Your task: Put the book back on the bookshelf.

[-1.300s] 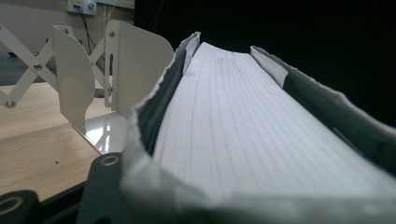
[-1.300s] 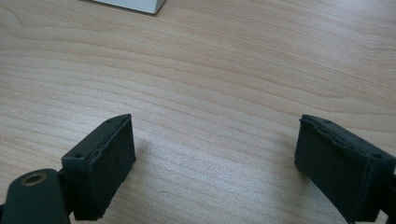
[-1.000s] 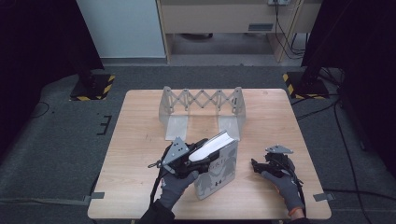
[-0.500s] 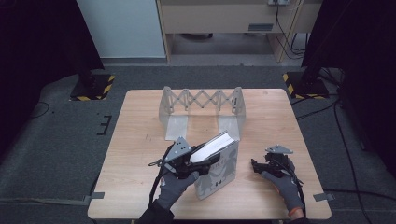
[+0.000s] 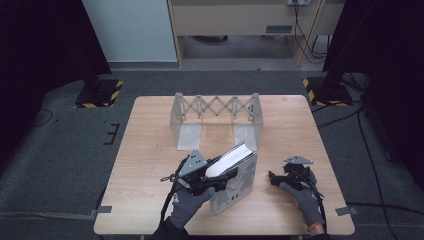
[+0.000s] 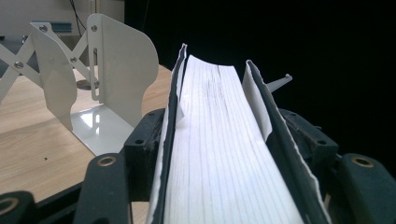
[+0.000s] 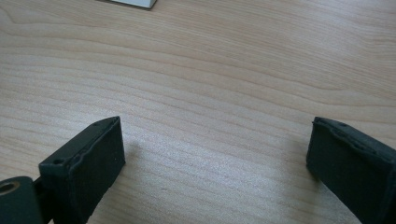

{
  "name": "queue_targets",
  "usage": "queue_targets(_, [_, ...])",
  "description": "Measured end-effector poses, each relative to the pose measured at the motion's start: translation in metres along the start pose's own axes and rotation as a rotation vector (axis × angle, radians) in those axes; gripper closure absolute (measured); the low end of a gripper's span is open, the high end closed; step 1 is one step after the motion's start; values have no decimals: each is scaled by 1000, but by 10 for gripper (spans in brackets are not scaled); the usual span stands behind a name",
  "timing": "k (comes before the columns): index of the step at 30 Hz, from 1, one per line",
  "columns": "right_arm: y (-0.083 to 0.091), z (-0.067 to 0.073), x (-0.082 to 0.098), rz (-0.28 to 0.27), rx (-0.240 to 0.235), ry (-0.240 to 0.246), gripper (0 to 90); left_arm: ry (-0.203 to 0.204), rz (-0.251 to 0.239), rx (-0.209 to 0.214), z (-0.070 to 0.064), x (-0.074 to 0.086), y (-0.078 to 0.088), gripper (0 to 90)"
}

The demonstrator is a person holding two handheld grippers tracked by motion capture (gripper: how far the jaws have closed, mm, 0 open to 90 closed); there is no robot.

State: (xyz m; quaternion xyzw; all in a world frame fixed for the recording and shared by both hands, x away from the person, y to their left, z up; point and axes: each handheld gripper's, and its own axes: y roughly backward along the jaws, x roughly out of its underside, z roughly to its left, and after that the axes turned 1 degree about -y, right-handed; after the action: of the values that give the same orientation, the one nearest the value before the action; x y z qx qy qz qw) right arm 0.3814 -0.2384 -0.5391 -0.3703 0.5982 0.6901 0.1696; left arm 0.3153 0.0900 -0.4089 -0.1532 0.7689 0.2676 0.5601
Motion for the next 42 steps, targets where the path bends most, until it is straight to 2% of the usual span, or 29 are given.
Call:
queue_targets(10, [0,0,0,-1,1,-5,40,-9,14,3,-1,-11,-1,375])
queue_targets(12, [0,0,0,-2,1,-2,40,-13,30,-1,-1,-14,-3,375])
queue_targets(14, [0,0,0,-1,1,-4,40,-15,68,-5,-1,-15,-7,374])
queue_targets(16, [0,0,0,-2,1,-1,40,-4,84,-1,-1,-15,-9,367])
queue_targets(22, [0,0,0,-1,1,-4,40,-9,95,-9,0,-16,-10,362])
queue_targets(26, [0,0,0,-1,1,-5,41,-21,102,-12,-1,-16,-10,324])
queue_targets(32, [0,0,0,0,1,-7,41,-41,110,4,-4,-15,-10,297])
queue_targets(37, [0,1,0,-1,1,-9,41,-41,115,11,-5,-15,-10,363])
queue_targets(42, [0,1,0,0,2,-9,41,-53,110,-18,-11,-14,-9,426])
